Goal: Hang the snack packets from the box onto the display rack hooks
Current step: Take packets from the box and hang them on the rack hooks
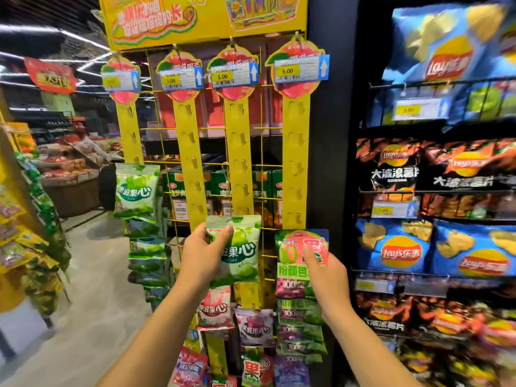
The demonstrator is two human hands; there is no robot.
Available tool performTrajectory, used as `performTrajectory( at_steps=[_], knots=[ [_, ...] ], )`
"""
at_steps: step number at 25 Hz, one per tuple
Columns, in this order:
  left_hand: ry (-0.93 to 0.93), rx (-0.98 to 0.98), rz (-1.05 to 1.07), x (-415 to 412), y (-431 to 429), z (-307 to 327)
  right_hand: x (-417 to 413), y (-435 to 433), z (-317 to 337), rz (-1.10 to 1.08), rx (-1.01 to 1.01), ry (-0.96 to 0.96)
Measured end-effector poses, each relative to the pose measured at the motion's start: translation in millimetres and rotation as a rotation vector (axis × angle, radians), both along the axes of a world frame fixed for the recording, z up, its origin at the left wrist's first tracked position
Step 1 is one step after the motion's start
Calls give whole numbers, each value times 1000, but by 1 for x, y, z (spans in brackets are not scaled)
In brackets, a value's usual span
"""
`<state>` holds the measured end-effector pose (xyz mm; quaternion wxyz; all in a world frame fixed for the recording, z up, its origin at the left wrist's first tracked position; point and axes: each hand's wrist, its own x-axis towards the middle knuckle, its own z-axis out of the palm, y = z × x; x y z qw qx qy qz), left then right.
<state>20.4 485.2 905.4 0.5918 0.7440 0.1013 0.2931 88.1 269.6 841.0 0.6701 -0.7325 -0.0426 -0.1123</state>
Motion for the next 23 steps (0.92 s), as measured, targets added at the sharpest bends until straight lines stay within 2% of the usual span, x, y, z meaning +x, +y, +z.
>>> performTrajectory(
  at_steps=[6,23],
  knots=[
    [-39,-28,-94,2,13,10,5,7,6,-74,-34,29],
    [-44,0,-135,0,39,10,-2,22,-28,-203,-153,91]
  ],
)
